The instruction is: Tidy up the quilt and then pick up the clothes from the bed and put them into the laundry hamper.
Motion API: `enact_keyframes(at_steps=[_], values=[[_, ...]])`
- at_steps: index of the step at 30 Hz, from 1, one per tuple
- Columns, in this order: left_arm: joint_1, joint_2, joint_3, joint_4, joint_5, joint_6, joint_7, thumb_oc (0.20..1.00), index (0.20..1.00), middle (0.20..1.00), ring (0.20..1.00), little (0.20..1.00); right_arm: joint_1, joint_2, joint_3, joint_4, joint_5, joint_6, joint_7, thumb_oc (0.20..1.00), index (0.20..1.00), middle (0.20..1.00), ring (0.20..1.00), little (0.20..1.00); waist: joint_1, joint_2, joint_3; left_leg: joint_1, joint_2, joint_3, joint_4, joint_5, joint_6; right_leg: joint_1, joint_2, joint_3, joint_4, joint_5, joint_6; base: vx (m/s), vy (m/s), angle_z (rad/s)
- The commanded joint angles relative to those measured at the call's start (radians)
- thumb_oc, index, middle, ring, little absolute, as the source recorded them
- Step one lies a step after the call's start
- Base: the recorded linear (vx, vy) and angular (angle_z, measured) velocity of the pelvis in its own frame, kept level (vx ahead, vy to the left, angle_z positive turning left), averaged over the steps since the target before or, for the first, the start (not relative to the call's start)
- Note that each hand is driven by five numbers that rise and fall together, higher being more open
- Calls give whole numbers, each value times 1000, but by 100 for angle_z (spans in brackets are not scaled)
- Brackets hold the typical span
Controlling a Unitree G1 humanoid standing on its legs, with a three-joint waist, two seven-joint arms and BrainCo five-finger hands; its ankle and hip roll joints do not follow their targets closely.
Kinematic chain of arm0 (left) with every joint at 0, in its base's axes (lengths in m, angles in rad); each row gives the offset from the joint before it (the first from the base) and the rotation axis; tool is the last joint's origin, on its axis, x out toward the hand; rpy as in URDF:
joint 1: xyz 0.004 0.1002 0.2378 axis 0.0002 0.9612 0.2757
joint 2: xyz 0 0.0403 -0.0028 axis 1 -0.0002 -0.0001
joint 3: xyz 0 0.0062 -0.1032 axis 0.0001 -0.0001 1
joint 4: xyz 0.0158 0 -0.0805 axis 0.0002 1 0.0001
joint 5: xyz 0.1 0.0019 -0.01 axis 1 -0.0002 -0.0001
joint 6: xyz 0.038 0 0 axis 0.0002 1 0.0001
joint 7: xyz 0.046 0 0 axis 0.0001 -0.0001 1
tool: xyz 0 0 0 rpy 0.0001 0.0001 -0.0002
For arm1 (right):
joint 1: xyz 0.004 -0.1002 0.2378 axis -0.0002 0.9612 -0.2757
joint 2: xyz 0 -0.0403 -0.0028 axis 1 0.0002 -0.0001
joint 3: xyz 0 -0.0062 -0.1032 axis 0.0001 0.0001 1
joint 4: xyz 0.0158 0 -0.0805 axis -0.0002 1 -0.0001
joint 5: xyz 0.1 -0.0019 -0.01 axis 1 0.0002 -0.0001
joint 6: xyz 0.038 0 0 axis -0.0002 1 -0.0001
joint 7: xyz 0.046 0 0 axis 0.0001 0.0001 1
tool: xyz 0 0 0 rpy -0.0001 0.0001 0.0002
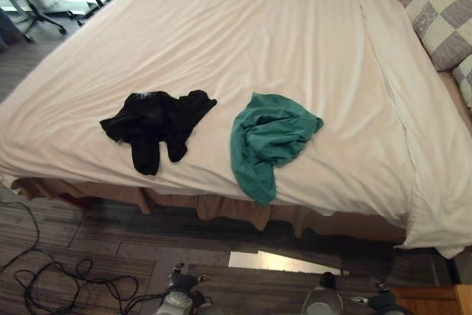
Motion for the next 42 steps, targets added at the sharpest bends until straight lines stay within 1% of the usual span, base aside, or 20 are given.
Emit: enact_keyframes(at_steps=[1, 4, 6, 7, 9, 10, 11, 13, 14, 15, 17, 22, 23, 25, 27, 28, 30, 37, 39, 42], values=[[-57, 73, 2, -26, 7, -15, -16, 1000, 1000, 1000, 1000, 1000, -89, -36, 57, -78, 21, -30, 12, 1000, 1000, 1000, 1000, 1000, -27, 33, 66, 63, 4, 19, -147, 64, 12, 1, 183, 22, 84, -286, 83, 87, 190, -1], [-57, 85, -9, -10, 48, -10, -25, 1000, 1000, 1000, 1000, 1000, -103, -40, 112, -112, 13, -51, 23, 1000, 1000, 1000, 1000, 1000, -37, 32, 72, 102, -55, 25, -143, 12, 17, -1, 348, -26, 14, -366, 52, 185, 224, 1], [-48, 74, -20, -13, 94, -19, -31, 1000, 1000, 1000, 1000, 1000, -104, -57, 125, -118, -1, -51, 25, 1000, 1000, 1000, 1000, 1000, -27, 31, 77, 93, -77, 22, -22, -56, 12, 59, 343, -58, -89, -385, 8, 118, 93, 8], [-49, 66, -26, -24, 94, -21, -28, 1000, 1000, 1000, 1000, 1000, -122, -65, 142, -123, 6, -56, 27, 1000, 1000, 1000, 1000, 1000, -27, 37, 85, 55, -67, 27, 93, -66, 0, 76, 353, -25, -108, -396, -18, 74, 65, 22], [-56, 51, -37, -66, 78, -30, -29, 1000, 1000, 1000, 1000, 1000, -144, -90, 175, -134, -24, -50, 31, 1000, 1000, 1000, 1000, 1000, -7, 48, 115, -44, -12, 11, 344, -4, -53, 110, 355, -6, -144, -404, -50, 16, 56, 27], [-56, 50, -37, -66, 77, -29, -29, 1000, 1000, 1000, 1000, 1000, -145, -90, 175, -134, -24, -50, 31, 1000, 1000, 1000, 1000, 1000, -7, 52, 116, -51, -4, 7, 355, -8, -56, 109, 361, -8, -146, -404, -52, -87, 82, -9], [-64, 51, -42, -80, 72, -31, -25, 1000, 1000, 1000, 1000, 1000, -160, -105, 182, -129, -33, -49, 30, 1000, 1000, 1000, 1000, 1000, -2, 38, 132, -111, -19, -30, 442, 51, -74, 106, 347, 9, -164, -377, -71, -50, 214, -58], [-76, 38, -63, -104, 73, -39, -24, 1000, 1000, 1000, 1000, 1000, -172, -110, 177, -122, -48, -40, 24, 1000, 1000, 1000, 1000, 1000, -25, 52, 116, -98, 32, -62, 297, 21, -46, 106, 314, 34, -202, -355, -23, 40, 370, -55], [-75, 37, -63, -104, 73, -39, -24, 1000, 1000, 1000, 1000, 1000, -172, -111, 177, -123, -48, -40, 24, 1000, 1000, 1000, 1000, 1000, -23, 51, 117, -92, 30, -59, 293, 22, -45, 107, 313, 37, -202, -355, -22, 223, 747, -26], [-84, 21, -94, -118, 85, -46, -28, 1000, 1000, 1000, 1000, 1000, -163, -111, 170, -170, -46, -46, 32, 1000, 1000, 1000, 1000, 1000, -34, 80, 80, 1, 42, -100, -60, 61, -33, 98, 279, 99, -207, -343, 25, 174, 575, -38], [-93, 14, -106, -118, 95, -47, -30, 1000, 1000, 1000, 1000, 1000, -160, -114, 166, -180, -59, -47, 32, 1000, 1000, 1000, 1000, 1000, -41, 94, 67, 40, 41, -111, -137, 67, -38, 99, 270, 106, -206, -346, 36, 157, 508, -68], [-119, 20, -161, -148, 174, -60, -39, 1000, 1000, 1000, 1000, 1000, -145, -124, 197, -245, -165, -57, 42, 1000, 1000, 1000, 1000, 1000, -66, 87, 59, 89, -16, -88, -173, 50, -21, 76, 213, 119, -155, -299, 78, 71, 376, -33], [-143, 31, -166, -152, 182, -63, -25, 1000, 1000, 1000, 1000, 1000, -182, -115, 266, -250, -248, -62, 51, 1000, 1000, 1000, 1000, 1000, -56, 65, 73, 109, -36, -59, -182, 36, -2, 39, 191, 115, -111, -253, 93, -81, 192, -11], [-163, 46, -159, -137, 180, -69, -17, 1000, 1000, 1000, 1000, 1000, -223, -104, 356, -259, -321, -81, 69, 1000, 1000, 1000, 1000, 1000, -21, 51, 85, 123, -42, -16, -188, 25, 13, 4, 175, 51, -53, -259, 97, -93, 209, -65], [-164, 51, -157, -134, 176, -68, -16, 1000, 1000, 1000, 1000, 1000, -233, -100, 388, -250, -349, -86, 72, 1000, 1000, 1000, 1000, 1000, -13, 46, 83, 121, -44, -15, -188, 25, 17, 3, 180, 40, -29, -267, 95, -18, 93, -40], [-158, 57, -157, -117, 185, -61, -10, 1000, 1000, 1000, 1000, 1000, -231, -102, 420, -247, -373, -88, 87, 1000, 1000, 1000, 1000, 1000, -9, 39, 79, 110, -58, -34, -188, 28, 28, -5, 267, 107, -12, -307, 82, 26, 81, 6], [-142, 58, -137, -80, 186, -53, 0, 1000, 1000, 1000, 1000, 1000, -218, -95, 412, -196, -373, -66, 86, 1000, 1000, 1000, 1000, 1000, 1, 33, 74, 113, -80, -52, -187, 25, 36, 36, 299, 121, -55, -328, 62, 41, 53, 40], [-25, 77, 48, 30, 125, -24, 93, 1000, 1000, 1000, 1000, 1000, -138, -85, 198, 24, -258, -7, -16, 1000, 1000, 1000, 1000, 1000, 21, 38, 43, 116, -92, -63, -180, 22, 35, 111, 286, 105, -182, -300, 58, 51, -24, 21], [54, 146, 232, 82, 7, -14, 148, 1000, 1000, 1000, 1000, 1000, -78, -94, -42, 119, -22, 8, -83, 1000, 1000, 1000, 1000, 1000, 12, 45, 25, 139, -93, -62, -188, 23, 29, 145, 284, 97, -205, -294, 64, 139, 0, 1], [99, 248, 367, 72, -52, -21, 201, 1000, 1000, 1000, 1000, 1000, 2, -120, -220, 42, 141, -12, -169, 1000, 1000, 1000, 1000, 1000, -3, 51, 14, 158, -89, -58, -188, 19, 21, 170, 283, 89, -215, -292, 69, 120, 12, 1]])
